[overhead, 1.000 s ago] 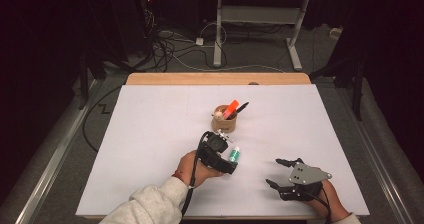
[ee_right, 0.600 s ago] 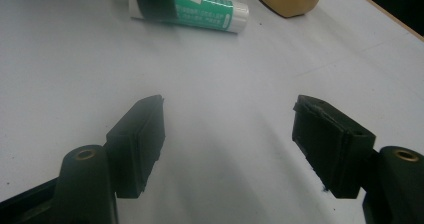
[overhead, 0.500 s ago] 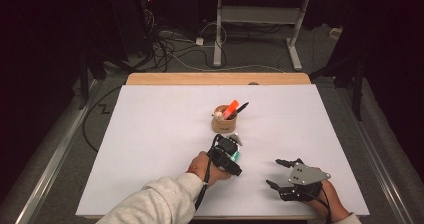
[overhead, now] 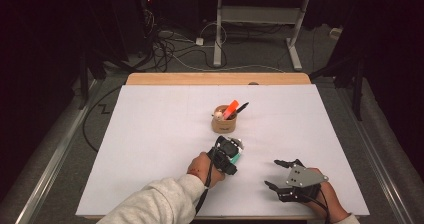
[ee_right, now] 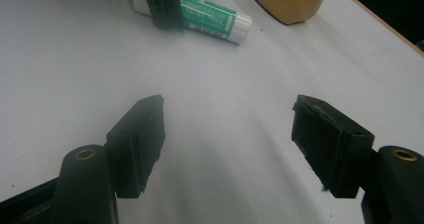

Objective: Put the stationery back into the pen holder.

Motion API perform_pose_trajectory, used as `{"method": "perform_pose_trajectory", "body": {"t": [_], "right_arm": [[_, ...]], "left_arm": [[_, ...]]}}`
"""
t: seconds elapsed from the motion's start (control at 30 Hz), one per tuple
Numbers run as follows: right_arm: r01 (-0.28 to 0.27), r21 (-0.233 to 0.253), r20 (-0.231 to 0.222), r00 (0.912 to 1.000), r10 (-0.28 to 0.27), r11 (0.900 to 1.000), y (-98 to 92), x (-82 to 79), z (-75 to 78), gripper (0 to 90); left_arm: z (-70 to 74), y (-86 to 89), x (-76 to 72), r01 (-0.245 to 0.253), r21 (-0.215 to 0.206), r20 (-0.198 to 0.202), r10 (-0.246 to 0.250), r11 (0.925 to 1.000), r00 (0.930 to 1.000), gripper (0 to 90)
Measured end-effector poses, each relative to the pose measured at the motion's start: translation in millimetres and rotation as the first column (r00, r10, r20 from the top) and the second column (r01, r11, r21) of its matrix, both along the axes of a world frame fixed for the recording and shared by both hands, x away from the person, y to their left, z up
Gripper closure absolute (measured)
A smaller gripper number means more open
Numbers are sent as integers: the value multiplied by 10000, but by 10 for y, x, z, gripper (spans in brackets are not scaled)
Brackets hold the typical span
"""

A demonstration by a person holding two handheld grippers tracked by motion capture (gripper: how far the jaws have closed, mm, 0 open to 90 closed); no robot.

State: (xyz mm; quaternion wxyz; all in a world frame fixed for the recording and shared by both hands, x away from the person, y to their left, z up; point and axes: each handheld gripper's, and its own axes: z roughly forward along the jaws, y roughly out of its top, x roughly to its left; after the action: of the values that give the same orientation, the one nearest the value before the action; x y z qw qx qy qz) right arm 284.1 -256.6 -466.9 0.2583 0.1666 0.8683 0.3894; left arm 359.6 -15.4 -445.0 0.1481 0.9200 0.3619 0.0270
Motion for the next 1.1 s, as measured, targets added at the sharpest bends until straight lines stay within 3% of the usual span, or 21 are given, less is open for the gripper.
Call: {"method": "perform_pose_trajectory", "body": {"t": [0.17, 0.33, 0.6, 0.77, 0.9, 0.97, 1.0, 1.1], "right_arm": [[-45, -87, 227, 9997, 47, 10000, 14, -8, 5, 300], [-27, -145, 257, 9997, 30, 9999, 27, 5, 2, 300], [85, -212, 506, 9987, -74, 9997, 35, -5, 11, 301], [305, -286, 1174, 9927, -270, 9991, 52, -17, 34, 301], [548, -675, 2135, 9761, -392, 9962, 116, -18, 46, 301], [665, -867, 2675, 9627, -411, 9940, 160, -3, 62, 305], [732, -961, 2920, 9555, -422, 9927, 189, 6, 73, 309], [913, -1360, 3831, 9231, -326, 9865, 320, 11, 86, 326]], "left_arm": [[2, -32, 14, 483, 211, 95, -485, 9986, 9988, 590], [13, -27, 6, 1164, 298, 299, -1173, 9928, 9926, 628], [17, 70, -12, 1817, -161, 890, -1796, 9832, 9797, 631], [125, 130, 17, 1909, -498, 1217, -1838, 9803, 9754, 631], [216, 170, 39, 2119, -700, 1349, -2012, 9748, 9702, 631], [252, 178, 37, 2240, -754, 1315, -2130, 9717, 9682, 631], [268, 180, 40, 2289, -744, 1364, -2175, 9706, 9665, 631], [308, 170, 45, 2400, -739, 1290, -2294, 9679, 9647, 631]]}}
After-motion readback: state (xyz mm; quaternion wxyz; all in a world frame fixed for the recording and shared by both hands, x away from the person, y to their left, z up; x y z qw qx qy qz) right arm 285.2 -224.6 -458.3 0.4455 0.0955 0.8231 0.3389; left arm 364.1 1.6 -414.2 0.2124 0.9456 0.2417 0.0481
